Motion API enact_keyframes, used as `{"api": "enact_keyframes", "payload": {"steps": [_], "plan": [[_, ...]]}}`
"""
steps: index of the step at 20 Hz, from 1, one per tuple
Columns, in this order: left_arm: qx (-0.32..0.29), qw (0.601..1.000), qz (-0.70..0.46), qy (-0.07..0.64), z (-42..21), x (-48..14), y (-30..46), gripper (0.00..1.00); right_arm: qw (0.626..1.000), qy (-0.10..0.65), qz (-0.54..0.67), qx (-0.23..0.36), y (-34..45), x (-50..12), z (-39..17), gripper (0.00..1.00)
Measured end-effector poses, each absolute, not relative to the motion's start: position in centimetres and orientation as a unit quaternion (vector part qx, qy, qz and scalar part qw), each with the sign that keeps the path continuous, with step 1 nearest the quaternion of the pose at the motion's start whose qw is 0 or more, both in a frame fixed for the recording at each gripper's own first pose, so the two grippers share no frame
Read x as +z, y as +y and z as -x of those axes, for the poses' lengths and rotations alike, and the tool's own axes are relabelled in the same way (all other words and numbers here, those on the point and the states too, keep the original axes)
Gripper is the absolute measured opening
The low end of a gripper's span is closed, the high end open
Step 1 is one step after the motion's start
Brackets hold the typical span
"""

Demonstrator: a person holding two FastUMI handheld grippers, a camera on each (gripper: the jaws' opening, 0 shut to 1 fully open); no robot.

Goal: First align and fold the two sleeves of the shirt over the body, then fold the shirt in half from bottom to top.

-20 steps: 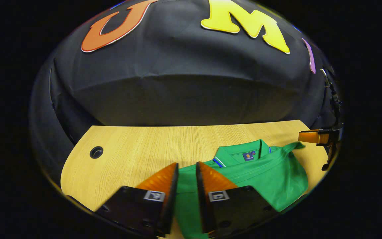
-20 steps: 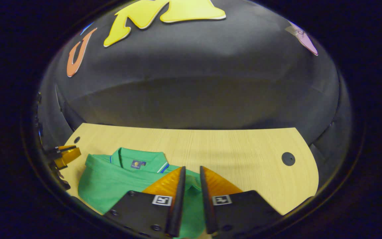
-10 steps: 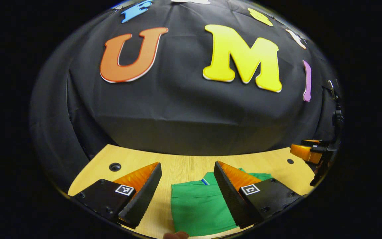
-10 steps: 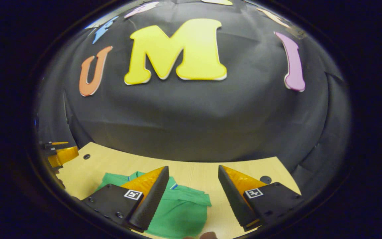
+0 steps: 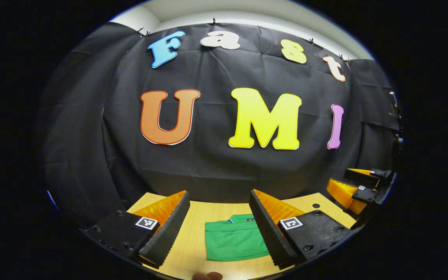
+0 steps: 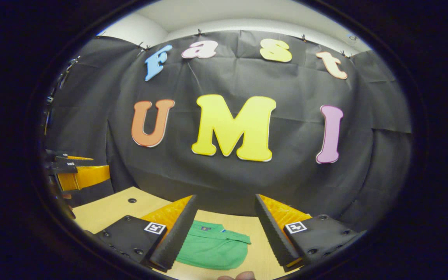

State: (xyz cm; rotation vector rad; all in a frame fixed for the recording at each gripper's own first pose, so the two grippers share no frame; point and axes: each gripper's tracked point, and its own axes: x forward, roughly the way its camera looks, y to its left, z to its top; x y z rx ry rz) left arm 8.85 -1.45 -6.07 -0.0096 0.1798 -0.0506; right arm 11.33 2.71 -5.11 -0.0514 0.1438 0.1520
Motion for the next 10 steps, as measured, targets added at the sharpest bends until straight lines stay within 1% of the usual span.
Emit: {"api": "enact_keyframes", "payload": {"steps": [1,2,3,4,5,6,10], "plan": [[-0.019,0.996,-0.002,0.082,-7.2,-5.4,-1.2,0.98,0.995,0.06,0.027,0.072,2.5,-4.1,-10.0,0.92],[-0.013,0.997,-0.006,0.078,-5.8,-5.3,-0.8,1.0,0.996,0.057,0.029,0.068,2.5,-3.6,-8.5,0.92],[-0.011,0.997,-0.005,0.078,-4.3,-5.3,-1.0,0.98,0.995,0.061,0.026,0.071,2.9,-3.6,-6.8,0.95],[-0.015,0.997,0.001,0.08,-2.8,-5.4,-1.4,0.98,0.995,0.068,0.021,0.075,3.4,-3.8,-5.0,0.93],[-0.018,0.997,0.004,0.078,-1.7,-5.5,-1.7,0.98,0.994,0.073,0.017,0.075,3.5,-3.7,-3.4,0.95],[-0.015,0.997,0.002,0.075,-0.6,-5.6,-1.5,0.98,0.994,0.074,0.014,0.077,3.7,-3.8,-2.1,0.93],[-0.019,0.998,-0.007,0.062,2.4,-5.4,-1.8,0.98,0.993,0.086,0.019,0.079,3.9,-5.0,0.7,0.93]]}}
